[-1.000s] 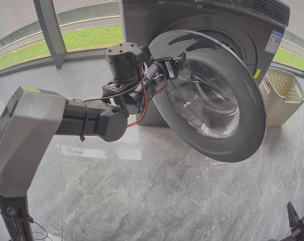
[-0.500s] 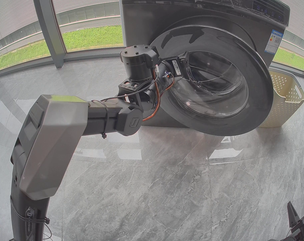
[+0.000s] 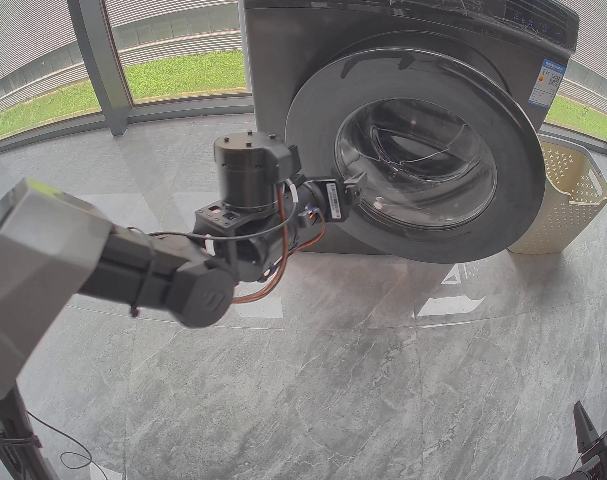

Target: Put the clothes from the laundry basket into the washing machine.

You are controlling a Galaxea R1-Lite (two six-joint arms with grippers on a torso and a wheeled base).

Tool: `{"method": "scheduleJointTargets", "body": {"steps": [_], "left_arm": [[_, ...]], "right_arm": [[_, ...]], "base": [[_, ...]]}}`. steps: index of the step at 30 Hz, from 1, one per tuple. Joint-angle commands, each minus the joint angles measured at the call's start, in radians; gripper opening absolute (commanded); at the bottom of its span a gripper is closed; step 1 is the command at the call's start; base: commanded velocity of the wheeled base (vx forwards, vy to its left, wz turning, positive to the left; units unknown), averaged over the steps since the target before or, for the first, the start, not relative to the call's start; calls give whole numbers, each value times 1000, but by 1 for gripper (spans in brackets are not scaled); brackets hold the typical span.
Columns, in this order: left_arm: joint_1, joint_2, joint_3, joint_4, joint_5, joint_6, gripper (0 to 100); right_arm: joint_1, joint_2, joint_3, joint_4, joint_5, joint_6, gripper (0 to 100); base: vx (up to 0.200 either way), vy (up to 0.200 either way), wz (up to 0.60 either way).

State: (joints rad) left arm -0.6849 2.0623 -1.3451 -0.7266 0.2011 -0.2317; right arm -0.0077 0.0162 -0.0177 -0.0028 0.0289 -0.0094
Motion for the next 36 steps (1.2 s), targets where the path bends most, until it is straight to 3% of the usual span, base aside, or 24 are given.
{"method": "scheduleJointTargets", "body": {"steps": [1,2,3,6,8,9,10,14,20,23,25,27,28,30,31,33,36], "left_arm": [[-22,-714,801,-28,-54,28,100],[-18,-866,922,-11,-54,68,100],[-15,-906,955,-10,-54,81,100],[16,-1097,1118,-2,-54,181,100],[107,-1211,1207,10,-69,236,100],[131,-1231,1225,15,-78,244,100],[199,-1292,1268,44,-106,259,100],[361,-1453,1298,139,-140,255,100],[430,-1642,1342,253,-152,246,100],[482,-1777,1344,375,-155,224,100],[505,-1823,1344,427,-157,224,100],[567,-1909,1344,530,-170,227,100],[601,-1967,1345,593,-203,229,100],[605,-1980,1345,644,-223,235,100],[604,-1972,1342,687,-229,213,100],[604,-1972,1342,685,-227,203,100],[605,-1972,1344,693,-221,210,100]], "right_arm": [[2,-10,18,0,0,0,100],[0,-10,18,0,0,0,100],[2,-10,18,0,0,0,100],[0,-10,18,0,0,0,100],[0,-10,18,0,0,0,100],[0,-10,18,0,0,0,100],[2,-10,18,0,0,0,100],[0,-10,18,0,0,0,100],[0,-10,18,0,0,0,100],[2,-10,18,0,0,0,100],[0,-10,18,0,0,0,100],[2,-10,18,0,0,0,100],[0,-10,18,0,0,0,100],[0,-10,18,0,0,0,100],[0,-10,18,0,0,0,100],[2,-10,18,0,0,0,100],[0,-10,18,0,0,0,100]], "base": [[0,0,0],[0,0,0],[0,0,0],[0,0,0],[0,0,0],[0,0,0],[0,0,0],[0,0,0],[0,0,0],[0,0,0],[0,0,0],[0,0,0],[0,0,0],[0,0,0],[0,0,0],[0,0,0],[0,0,0]]}}
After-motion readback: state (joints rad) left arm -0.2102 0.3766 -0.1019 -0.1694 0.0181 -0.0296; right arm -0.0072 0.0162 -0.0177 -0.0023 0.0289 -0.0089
